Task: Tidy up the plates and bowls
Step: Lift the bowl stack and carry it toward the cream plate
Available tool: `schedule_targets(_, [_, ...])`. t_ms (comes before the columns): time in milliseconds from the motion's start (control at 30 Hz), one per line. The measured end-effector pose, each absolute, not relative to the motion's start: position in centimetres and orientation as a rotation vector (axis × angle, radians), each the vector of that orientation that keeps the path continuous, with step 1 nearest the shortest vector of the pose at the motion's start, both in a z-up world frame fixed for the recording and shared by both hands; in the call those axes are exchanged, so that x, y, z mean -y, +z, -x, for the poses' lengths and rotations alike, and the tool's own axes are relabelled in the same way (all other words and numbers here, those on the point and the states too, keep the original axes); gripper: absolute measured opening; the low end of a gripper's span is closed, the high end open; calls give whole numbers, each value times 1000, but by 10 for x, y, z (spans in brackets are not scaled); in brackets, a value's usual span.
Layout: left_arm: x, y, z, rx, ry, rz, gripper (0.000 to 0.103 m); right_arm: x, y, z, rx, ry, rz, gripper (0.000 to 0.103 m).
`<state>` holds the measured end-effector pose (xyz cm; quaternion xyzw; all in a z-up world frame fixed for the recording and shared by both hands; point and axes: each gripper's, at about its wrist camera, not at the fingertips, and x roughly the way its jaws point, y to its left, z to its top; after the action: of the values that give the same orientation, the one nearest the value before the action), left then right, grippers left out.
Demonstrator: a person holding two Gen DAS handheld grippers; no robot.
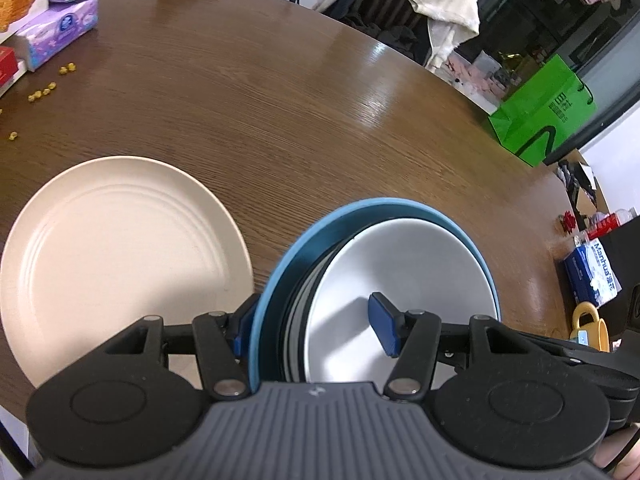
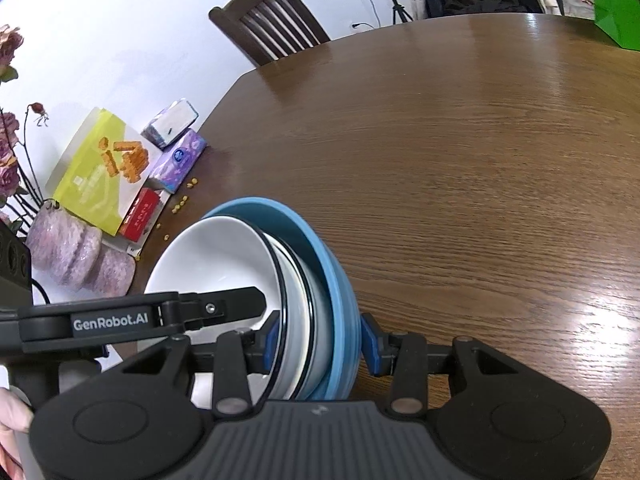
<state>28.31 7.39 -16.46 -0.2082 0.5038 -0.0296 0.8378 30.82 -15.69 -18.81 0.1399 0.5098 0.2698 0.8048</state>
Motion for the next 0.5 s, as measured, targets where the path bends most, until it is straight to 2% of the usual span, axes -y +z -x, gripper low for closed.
schedule_targets(500, [-102,-160,-271,-1042,-12,472,58,125,-181,-312,-1094,632,-264,40])
